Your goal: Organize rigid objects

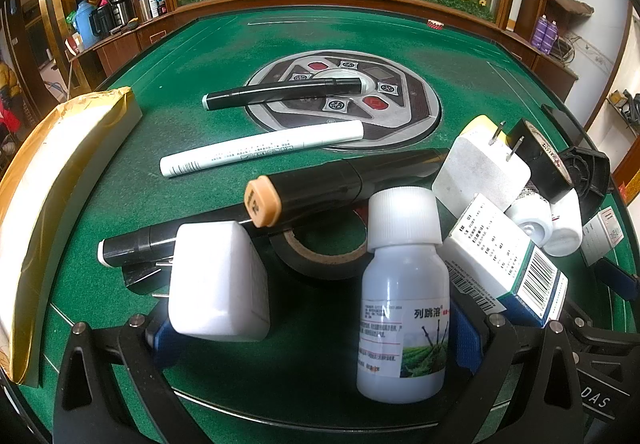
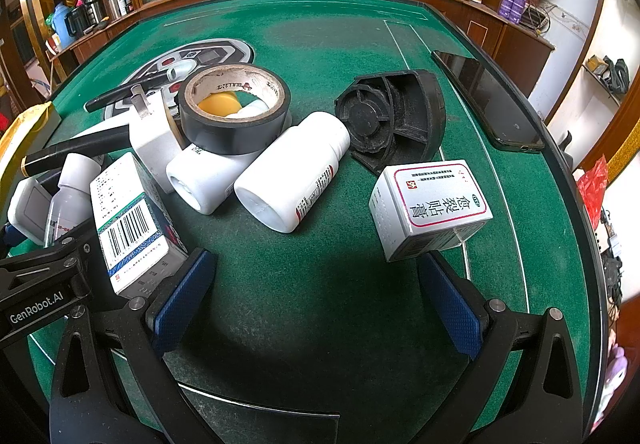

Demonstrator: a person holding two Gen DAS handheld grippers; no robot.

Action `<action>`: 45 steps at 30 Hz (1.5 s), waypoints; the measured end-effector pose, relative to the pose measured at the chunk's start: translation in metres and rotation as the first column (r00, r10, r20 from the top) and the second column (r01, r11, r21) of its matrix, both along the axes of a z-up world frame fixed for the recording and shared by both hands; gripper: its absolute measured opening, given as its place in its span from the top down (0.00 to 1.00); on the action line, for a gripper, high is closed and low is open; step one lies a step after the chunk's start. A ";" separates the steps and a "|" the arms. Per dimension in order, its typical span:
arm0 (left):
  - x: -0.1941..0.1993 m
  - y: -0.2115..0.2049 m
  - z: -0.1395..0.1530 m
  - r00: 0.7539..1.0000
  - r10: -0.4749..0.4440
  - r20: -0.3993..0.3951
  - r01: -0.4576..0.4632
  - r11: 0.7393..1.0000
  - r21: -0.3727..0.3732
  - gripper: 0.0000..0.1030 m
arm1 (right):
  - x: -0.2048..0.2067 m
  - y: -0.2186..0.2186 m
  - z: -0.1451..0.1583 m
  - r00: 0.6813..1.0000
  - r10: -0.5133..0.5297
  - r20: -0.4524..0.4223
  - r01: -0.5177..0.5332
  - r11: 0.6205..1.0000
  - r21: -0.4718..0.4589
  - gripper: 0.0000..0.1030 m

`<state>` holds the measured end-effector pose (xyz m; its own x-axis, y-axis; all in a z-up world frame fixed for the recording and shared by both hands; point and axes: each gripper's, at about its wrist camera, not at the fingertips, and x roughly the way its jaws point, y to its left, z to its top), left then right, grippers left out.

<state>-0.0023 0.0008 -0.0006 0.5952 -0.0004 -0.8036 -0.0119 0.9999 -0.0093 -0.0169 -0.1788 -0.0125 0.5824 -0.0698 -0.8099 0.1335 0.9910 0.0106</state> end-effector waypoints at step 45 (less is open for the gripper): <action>-0.037 0.023 0.080 0.968 -0.249 0.029 0.241 0.956 0.167 0.00 | 0.013 0.045 0.048 0.922 0.371 -0.109 -0.368 0.929 0.047 0.40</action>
